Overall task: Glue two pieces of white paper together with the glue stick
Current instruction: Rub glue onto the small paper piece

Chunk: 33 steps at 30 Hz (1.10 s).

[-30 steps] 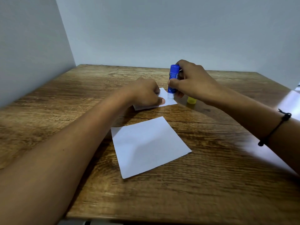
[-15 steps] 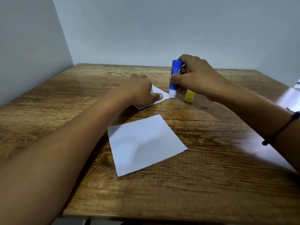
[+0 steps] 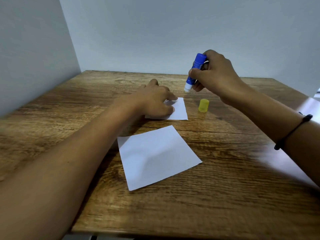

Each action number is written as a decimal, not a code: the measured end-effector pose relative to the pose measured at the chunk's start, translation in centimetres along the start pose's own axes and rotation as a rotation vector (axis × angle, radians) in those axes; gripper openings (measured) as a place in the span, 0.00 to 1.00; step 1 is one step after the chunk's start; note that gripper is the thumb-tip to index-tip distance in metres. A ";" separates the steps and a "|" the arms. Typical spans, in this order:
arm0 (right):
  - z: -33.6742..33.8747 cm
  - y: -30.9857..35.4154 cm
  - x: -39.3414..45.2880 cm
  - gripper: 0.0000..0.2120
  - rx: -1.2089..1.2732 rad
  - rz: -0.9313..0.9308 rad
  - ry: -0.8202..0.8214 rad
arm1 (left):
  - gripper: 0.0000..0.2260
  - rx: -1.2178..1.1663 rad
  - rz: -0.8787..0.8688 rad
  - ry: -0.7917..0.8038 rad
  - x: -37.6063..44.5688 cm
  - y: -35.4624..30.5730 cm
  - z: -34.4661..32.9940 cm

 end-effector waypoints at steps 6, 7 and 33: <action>-1.9 0.3 0.9 0.13 -0.107 0.007 0.059 | 0.21 0.018 0.001 -0.010 0.0 -0.1 0.1; -2.2 0.3 1.0 0.14 -0.127 0.011 0.067 | 0.22 0.021 0.000 -0.013 0.0 -0.1 0.1; -2.3 1.3 -1.4 0.12 -0.258 0.053 0.189 | 0.21 -0.012 0.005 -0.016 0.1 0.0 -0.1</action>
Point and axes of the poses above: each hand's wrist, its own x-axis towards the middle knuckle, its own z-axis out of the back of the hand, y = z × x, the point moved 5 cm from there along x, towards the middle knuckle, and after that the axes turned 9 degrees about -x, right-handed, at the moved point
